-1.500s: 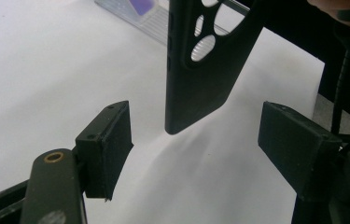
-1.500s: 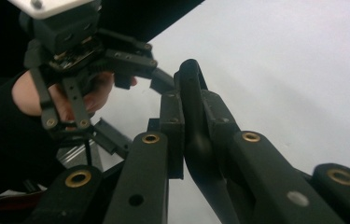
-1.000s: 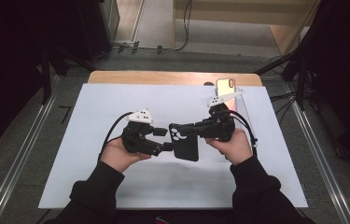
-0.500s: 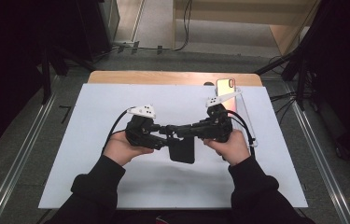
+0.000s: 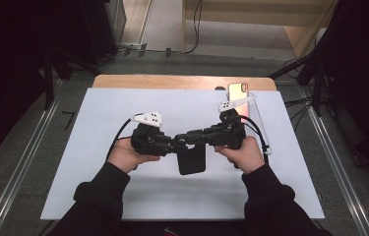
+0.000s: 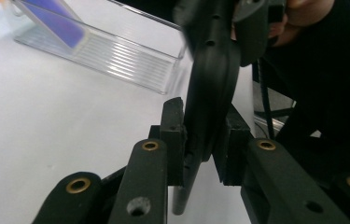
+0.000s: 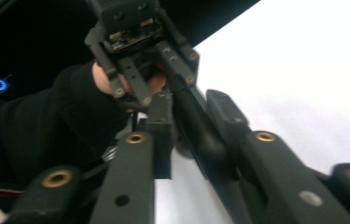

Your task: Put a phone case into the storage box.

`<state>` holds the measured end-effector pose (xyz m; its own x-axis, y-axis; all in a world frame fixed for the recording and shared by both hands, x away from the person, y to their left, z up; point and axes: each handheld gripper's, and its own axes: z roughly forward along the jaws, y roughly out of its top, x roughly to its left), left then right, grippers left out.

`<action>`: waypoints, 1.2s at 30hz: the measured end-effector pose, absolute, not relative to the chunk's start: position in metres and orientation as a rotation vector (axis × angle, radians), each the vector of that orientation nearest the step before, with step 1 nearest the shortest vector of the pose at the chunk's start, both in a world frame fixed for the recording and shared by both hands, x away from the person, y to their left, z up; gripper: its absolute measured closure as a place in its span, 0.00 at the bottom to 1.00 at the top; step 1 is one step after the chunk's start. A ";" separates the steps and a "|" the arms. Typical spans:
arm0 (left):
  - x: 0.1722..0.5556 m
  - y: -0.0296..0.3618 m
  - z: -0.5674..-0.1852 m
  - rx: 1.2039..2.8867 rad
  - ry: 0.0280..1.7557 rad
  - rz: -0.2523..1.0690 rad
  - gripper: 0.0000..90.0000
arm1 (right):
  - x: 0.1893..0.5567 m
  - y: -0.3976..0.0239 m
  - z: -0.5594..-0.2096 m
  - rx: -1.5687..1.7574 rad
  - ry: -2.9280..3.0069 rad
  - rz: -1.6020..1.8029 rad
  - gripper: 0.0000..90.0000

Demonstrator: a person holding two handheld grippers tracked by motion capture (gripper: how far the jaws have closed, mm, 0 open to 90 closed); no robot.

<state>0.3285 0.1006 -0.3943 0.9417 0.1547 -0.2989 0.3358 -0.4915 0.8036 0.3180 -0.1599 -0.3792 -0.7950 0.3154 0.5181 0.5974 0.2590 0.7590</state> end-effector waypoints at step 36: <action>0.335 0.131 -0.373 2.061 0.722 -0.102 0.85 | 0.308 -0.145 -0.403 -1.198 -2.554 -1.548 0.00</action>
<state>0.3351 0.1312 -0.3727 0.8247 0.4527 -0.3390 0.5289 -0.4049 0.7459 0.3083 -0.1451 -0.4030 -0.7201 0.6270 0.2971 0.5535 0.2609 0.7910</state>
